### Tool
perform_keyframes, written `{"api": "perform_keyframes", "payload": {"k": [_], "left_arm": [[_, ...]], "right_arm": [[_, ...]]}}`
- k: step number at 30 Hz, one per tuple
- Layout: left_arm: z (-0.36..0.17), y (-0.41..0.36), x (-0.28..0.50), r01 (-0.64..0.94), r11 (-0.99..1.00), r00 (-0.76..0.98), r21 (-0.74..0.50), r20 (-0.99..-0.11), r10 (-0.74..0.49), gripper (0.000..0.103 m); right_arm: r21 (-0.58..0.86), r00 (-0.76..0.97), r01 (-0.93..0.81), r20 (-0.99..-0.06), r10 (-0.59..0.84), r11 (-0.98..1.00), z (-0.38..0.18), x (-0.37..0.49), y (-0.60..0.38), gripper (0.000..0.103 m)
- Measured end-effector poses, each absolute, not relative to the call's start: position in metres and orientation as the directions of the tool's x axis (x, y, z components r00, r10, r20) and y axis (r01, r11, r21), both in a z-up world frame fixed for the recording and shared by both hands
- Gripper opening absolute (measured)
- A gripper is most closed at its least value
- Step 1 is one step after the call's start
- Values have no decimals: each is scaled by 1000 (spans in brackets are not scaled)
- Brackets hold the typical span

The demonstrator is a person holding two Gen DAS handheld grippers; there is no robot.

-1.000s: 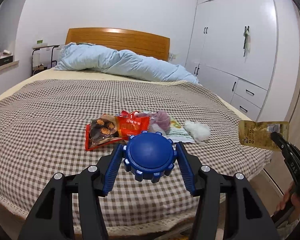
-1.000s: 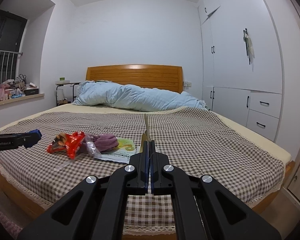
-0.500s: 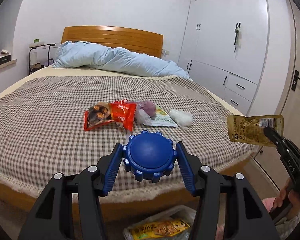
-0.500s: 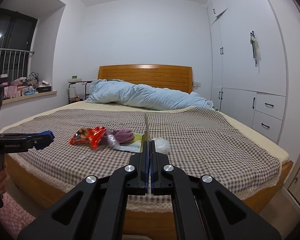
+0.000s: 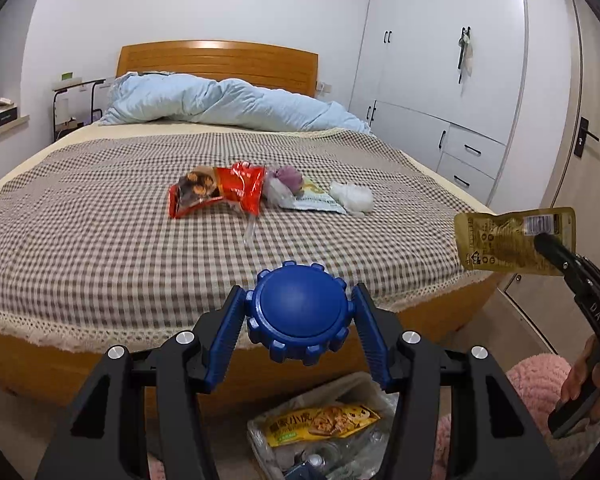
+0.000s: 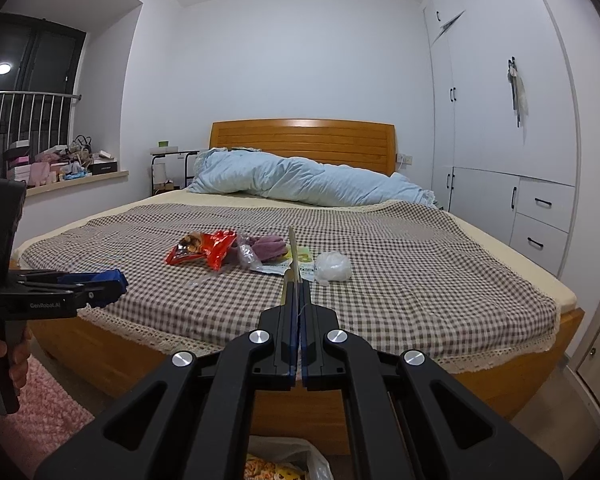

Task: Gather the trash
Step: 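Carry the blue lid and gold sachet toward the floor bin with both grippers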

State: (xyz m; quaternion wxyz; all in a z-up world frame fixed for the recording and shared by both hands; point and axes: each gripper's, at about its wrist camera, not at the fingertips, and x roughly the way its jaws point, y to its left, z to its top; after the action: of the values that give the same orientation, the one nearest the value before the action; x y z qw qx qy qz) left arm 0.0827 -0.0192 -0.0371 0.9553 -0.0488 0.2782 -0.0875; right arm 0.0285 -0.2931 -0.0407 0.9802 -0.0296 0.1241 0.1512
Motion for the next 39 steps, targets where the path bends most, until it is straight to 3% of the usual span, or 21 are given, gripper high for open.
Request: {"api": "perform_keyframes", "payload": {"k": [9,23,39], "left_arm": [[-56,-24,68,154,978,806,-139,-555,-206,52],[-113,-43,64,162,982,751,-92,-634,-184,52],[-164,-54,78,161,984,683,-82,-710,-171,52]], "right_arm": [[-31,896,-345,-308,319,938,-52,6,-295,1],[48,806,-379,-474,355,924,-107,0,-288,1],[75,747,-382,-562,355,921,-154,25,-277,1]]}}
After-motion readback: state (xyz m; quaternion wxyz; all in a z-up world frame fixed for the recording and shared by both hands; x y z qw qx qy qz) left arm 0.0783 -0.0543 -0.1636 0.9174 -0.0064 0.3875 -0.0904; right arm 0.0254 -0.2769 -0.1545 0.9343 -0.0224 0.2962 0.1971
